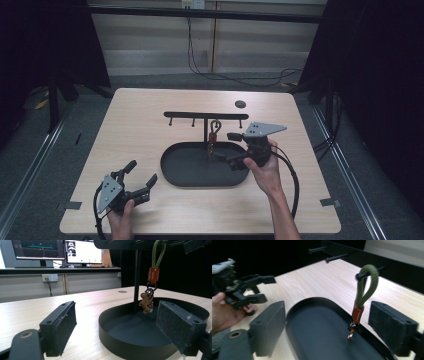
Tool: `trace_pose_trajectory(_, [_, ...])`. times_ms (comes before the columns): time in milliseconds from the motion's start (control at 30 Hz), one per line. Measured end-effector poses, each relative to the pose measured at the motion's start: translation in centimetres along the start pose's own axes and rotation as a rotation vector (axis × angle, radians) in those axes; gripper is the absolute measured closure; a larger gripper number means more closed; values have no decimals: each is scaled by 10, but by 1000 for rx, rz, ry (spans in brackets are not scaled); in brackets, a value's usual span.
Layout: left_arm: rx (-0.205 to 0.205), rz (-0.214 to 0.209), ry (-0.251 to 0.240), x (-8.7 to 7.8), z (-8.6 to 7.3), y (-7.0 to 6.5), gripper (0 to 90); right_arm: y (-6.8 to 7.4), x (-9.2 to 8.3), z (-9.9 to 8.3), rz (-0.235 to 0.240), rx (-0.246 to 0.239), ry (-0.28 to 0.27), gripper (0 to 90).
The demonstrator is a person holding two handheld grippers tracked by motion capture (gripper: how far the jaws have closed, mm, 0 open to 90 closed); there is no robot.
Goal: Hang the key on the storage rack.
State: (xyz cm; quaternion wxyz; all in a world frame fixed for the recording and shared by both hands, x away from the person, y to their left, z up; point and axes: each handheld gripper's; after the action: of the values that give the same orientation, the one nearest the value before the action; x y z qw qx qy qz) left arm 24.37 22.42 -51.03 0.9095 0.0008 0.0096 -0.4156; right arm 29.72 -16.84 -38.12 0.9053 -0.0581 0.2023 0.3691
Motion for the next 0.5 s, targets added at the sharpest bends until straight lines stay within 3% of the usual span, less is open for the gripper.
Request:
trace_pose_trajectory(133, [1, 0, 0, 0, 0, 0, 160, 2, -2, -11, -10, 9, -31, 168])
trace_pose_trajectory(233, [1, 0, 2, 0, 0, 0, 160, 5, -4, -24, -70, 12, -62, 178])
trace_pose_trajectory(333, [1, 0, 2, 0, 0, 0, 160, 6, -6, -30, -87, 17, -89, 173])
trace_pose_trajectory(433, [2, -2, 1, 0, 0, 0, 160, 6, -9, -46, -163, 21, -108, 176])
trace_pose_trajectory(467, [1, -1, 2, 0, 0, 0, 160, 6, -9, -46, -163, 21, -108, 176])
trace_pose_trajectory(500, [3, -3, 3, 0, 0, 0, 160, 4, -11, -57, -168, 37, -122, 198])
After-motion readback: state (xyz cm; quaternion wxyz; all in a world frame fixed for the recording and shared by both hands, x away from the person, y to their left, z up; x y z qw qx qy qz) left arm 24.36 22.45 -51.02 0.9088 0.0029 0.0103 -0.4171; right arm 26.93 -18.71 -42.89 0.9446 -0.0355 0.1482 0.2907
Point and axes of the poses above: each handheld gripper's, and its own axes: x roughly forward along the jaws, z roughly out of its top, y roughly to its left, and after that the axes turned 12 degrees about -z, right-handed
